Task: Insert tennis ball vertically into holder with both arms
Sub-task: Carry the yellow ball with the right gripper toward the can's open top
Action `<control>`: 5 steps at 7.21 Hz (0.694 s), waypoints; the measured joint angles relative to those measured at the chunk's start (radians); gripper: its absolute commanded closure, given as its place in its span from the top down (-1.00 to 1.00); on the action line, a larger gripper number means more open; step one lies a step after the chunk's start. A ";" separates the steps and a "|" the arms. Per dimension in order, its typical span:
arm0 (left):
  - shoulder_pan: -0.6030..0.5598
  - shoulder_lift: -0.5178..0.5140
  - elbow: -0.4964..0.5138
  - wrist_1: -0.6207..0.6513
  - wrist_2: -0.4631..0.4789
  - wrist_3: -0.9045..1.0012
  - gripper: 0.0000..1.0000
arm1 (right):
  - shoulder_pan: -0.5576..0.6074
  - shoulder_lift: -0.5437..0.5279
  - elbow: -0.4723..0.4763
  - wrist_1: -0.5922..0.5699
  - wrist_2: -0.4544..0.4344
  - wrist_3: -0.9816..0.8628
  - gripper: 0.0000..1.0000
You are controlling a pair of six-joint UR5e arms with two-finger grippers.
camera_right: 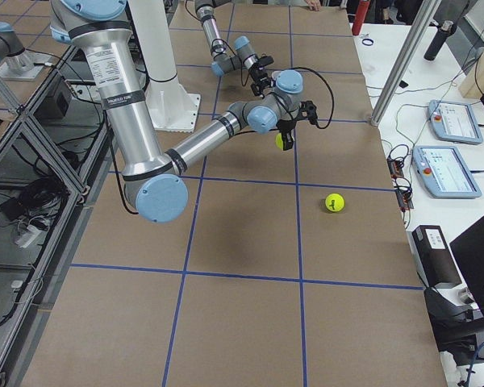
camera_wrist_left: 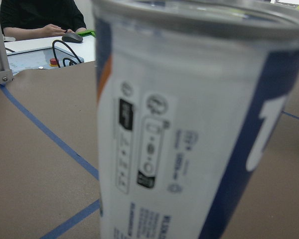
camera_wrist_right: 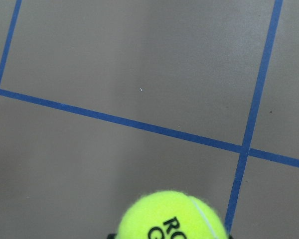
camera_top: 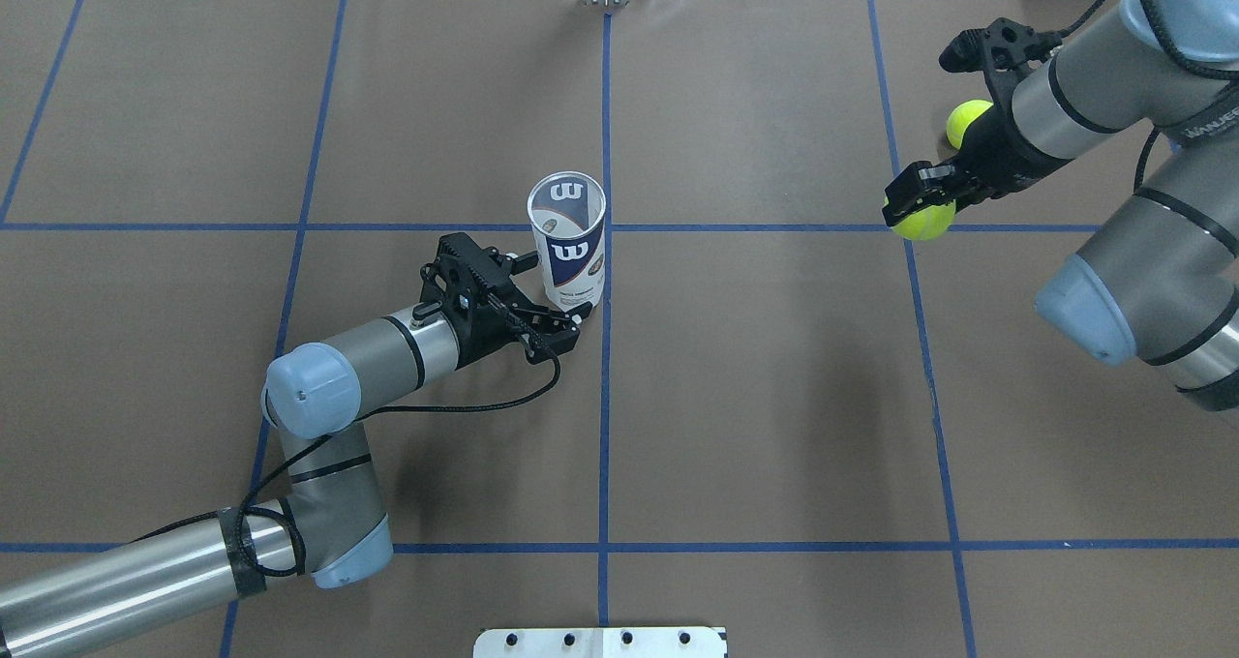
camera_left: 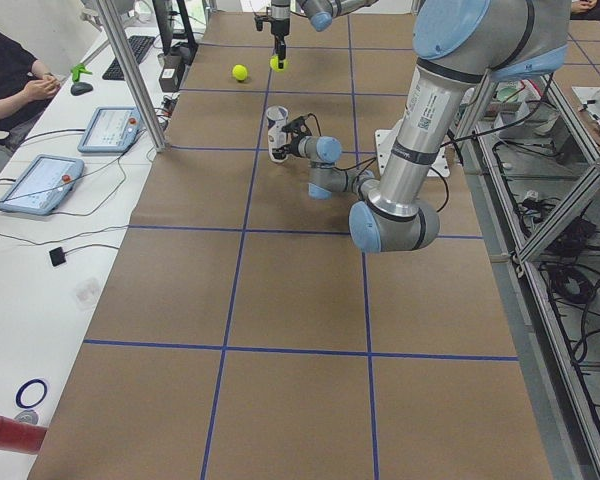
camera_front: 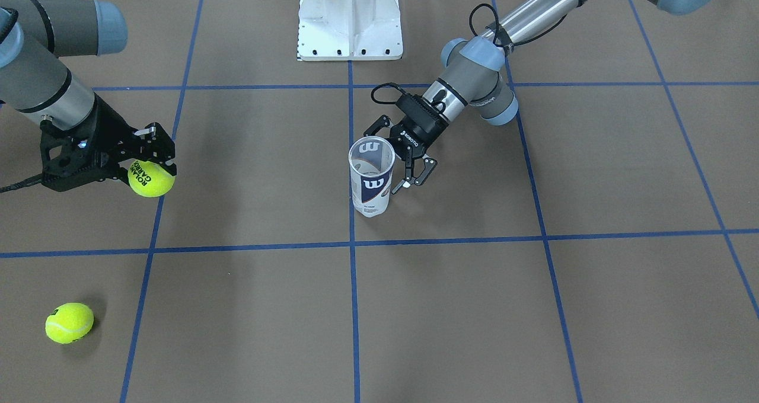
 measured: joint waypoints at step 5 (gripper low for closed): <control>0.004 -0.051 0.063 0.001 0.027 0.000 0.98 | -0.005 0.050 0.024 -0.003 0.004 0.001 -1.00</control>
